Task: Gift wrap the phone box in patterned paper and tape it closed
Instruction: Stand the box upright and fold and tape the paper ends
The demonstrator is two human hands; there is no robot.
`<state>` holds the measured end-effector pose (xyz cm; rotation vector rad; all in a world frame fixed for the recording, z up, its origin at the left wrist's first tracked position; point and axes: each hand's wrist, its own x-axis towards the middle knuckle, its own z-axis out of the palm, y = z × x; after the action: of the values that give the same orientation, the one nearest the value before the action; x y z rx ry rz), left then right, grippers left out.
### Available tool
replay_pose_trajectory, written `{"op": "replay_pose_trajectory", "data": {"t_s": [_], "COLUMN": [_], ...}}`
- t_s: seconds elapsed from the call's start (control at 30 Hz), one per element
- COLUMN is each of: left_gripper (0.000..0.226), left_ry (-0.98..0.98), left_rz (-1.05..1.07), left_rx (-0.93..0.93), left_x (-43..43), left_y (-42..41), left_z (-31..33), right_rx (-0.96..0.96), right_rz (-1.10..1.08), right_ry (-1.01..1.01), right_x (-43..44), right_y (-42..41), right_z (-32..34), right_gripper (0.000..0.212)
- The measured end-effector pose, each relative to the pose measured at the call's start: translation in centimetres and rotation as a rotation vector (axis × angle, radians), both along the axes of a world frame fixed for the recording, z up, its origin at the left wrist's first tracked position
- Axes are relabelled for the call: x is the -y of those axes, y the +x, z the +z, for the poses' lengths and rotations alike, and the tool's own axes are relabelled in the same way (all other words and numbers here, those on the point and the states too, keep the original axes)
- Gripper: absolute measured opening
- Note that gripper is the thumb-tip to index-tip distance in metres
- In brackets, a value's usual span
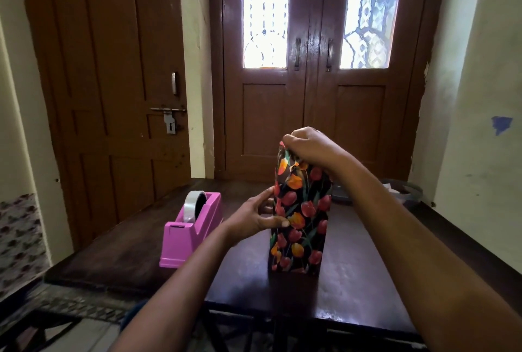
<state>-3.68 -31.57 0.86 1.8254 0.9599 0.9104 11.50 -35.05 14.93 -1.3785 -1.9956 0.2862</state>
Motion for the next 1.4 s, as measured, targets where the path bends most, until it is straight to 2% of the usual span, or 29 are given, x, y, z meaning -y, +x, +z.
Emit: {"op": "replay_pose_trajectory", "data": {"t_s": [0.2,0.37,0.43,0.57,0.67,0.7,0.8,0.83,0.9,0.97,1.03,1.13,1.23,1.33,1.4], "left_gripper": [0.062,0.068,0.069,0.065,0.065,0.067,0.07,0.073,0.087,0.097,0.099,0.099,0.088,0.072,0.07], "left_ry": [-0.019,-0.025,-0.022,-0.011,-0.011,-0.016,-0.025,-0.028,-0.017,0.028,0.083,0.106,0.083,0.089,0.09], "left_rz": [-0.001,0.003,0.005,0.01,-0.002,-0.009,-0.019,-0.018,-0.022,-0.018,-0.005,-0.021,-0.028,0.006,0.014], "left_rx": [0.016,0.016,0.008,0.006,0.003,0.003,0.01,0.018,0.041,0.038,0.019,-0.006,0.034,0.051,0.04], "left_x": [0.4,0.7,0.7,0.8,0.9,0.9,0.9,0.9,1.0,1.1,1.2,1.4,1.8,2.0,2.1], "left_y": [-0.5,-0.4,-0.4,-0.3,-0.2,-0.3,-0.8,-0.9,-0.9,-0.7,-0.5,-0.7,-0.9,-1.1,-0.9], "left_z": [0.0,0.1,0.1,0.1,0.3,0.3,0.2,0.2,0.2,0.4,0.9,1.2,1.7,2.1,2.2], "right_rx": [-0.067,0.253,0.306,0.31,0.221,0.144,-0.116,-0.179,-0.096,0.146,0.238,0.149,0.134,0.127,0.117], "right_rz": [0.048,-0.071,-0.135,-0.195,-0.201,-0.203,-0.247,-0.199,-0.078,-0.029,-0.003,0.046,0.091,0.107,0.132], "right_ry": [-0.008,0.087,0.151,0.149,0.105,0.191,0.753,0.805,0.692,0.495,0.431,0.388,0.299,0.289,0.305], "right_x": [-0.1,0.1,0.2,0.1,0.0,0.1,0.7,0.9,0.7,0.1,-0.9,-1.4,-1.2,-0.9,-0.8], "right_y": [0.0,-1.6,-2.1,-2.2,-1.4,-0.9,1.9,2.9,4.0,4.4,4.5,4.1,3.5,3.1,2.9], "right_z": [2.4,2.2,2.0,1.6,0.9,0.7,0.1,-0.2,-1.6,-3.2,-3.8,-3.2,-2.7,-2.3,-1.8], "right_gripper": [0.029,0.028,0.021,0.012,0.023,0.024,0.027,0.032,0.047,0.057,0.054,0.037,0.023,0.015,0.011]}}
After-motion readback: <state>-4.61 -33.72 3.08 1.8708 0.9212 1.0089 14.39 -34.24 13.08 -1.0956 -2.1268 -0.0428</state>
